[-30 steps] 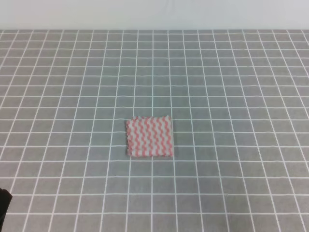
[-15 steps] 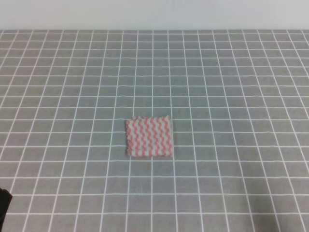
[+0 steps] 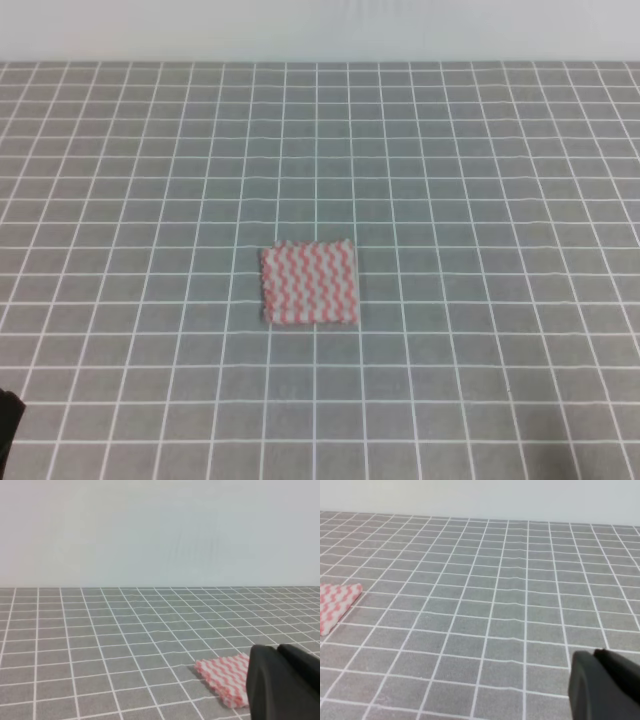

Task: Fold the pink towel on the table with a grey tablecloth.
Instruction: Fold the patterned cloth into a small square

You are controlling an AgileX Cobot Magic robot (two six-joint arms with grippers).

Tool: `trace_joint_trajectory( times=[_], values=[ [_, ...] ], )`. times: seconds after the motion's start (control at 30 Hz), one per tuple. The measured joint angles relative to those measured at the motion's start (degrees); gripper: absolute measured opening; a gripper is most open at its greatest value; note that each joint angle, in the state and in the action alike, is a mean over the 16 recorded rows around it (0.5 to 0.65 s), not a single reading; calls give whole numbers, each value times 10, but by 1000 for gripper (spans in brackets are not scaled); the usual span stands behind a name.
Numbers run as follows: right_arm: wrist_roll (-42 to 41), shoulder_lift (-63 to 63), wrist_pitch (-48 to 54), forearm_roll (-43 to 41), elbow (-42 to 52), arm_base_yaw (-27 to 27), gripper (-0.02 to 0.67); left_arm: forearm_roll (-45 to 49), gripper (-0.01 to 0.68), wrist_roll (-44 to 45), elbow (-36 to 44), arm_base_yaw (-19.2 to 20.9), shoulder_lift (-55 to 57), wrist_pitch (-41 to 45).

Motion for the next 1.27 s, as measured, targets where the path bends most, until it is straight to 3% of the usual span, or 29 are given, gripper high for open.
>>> trace_joint_trajectory(
  times=[0.47,0.63,1.0,1.27],
  values=[
    [0,1,3,0,-1,0,-2,15,0,-2,0,0,0,-1],
    [0,1,2,0,0,0,-2,106,0,-65,0,11,0,9],
    [0,1,3,2,-2,0,-2,339,0,-252,3,77,-1,98],
    [0,1,3,3,-2,0,-2,364,0,-276,3,101,0,147]
  ],
)
